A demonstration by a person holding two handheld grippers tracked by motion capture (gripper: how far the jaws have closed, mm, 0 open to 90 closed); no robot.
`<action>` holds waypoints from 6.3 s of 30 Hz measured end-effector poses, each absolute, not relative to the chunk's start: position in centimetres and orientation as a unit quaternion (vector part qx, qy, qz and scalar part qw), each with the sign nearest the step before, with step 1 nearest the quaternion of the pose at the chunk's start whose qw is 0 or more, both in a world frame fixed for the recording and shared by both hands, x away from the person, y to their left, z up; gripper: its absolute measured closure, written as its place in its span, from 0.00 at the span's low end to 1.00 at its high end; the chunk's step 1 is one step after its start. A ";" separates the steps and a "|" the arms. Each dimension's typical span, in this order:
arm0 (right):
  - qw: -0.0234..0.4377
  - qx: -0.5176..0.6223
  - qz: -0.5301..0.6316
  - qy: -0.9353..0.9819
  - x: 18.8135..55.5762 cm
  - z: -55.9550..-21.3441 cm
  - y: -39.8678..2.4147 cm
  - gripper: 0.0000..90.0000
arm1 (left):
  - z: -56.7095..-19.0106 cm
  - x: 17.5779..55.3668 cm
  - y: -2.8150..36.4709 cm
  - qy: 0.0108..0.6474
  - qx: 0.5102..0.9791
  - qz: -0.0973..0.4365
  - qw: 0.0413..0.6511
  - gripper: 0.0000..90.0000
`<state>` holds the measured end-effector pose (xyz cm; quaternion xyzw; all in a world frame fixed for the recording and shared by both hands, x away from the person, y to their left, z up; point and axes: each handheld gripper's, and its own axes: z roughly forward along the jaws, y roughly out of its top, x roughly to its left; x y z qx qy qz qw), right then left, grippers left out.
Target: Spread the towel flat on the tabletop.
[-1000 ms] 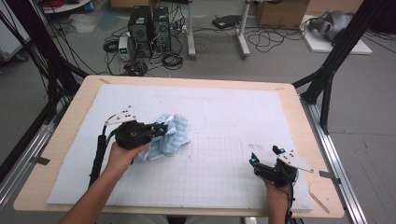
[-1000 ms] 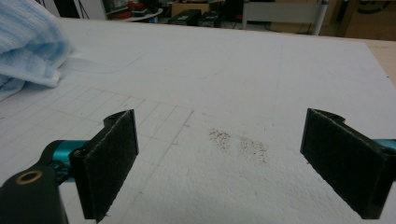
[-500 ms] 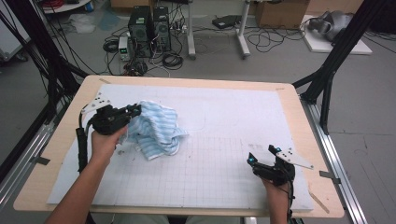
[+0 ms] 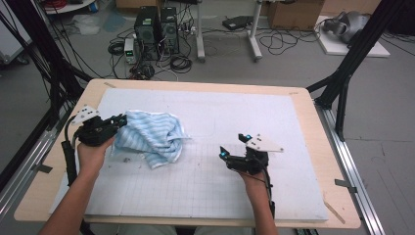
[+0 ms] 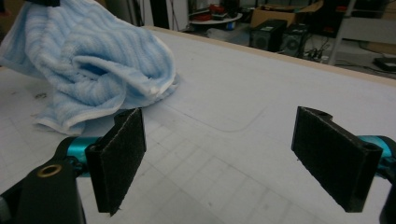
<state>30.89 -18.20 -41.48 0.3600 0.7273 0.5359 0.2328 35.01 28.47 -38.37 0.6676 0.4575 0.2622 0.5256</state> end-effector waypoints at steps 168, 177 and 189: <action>0.349 0.484 0.311 0.740 42.1 -40.1 -20.8 0.96 | -40.9 36.5 21.3 0.407 0.722 0.180 0.531 0.68; 0.320 0.505 0.351 0.721 40.9 -40.7 -22.5 0.66 | -41.6 36.7 21.3 0.409 0.735 0.166 0.514 0.60; 0.227 0.427 0.429 0.763 36.3 -41.7 -18.0 0.50 | -42.0 36.4 22.6 0.420 0.718 0.180 0.526 0.58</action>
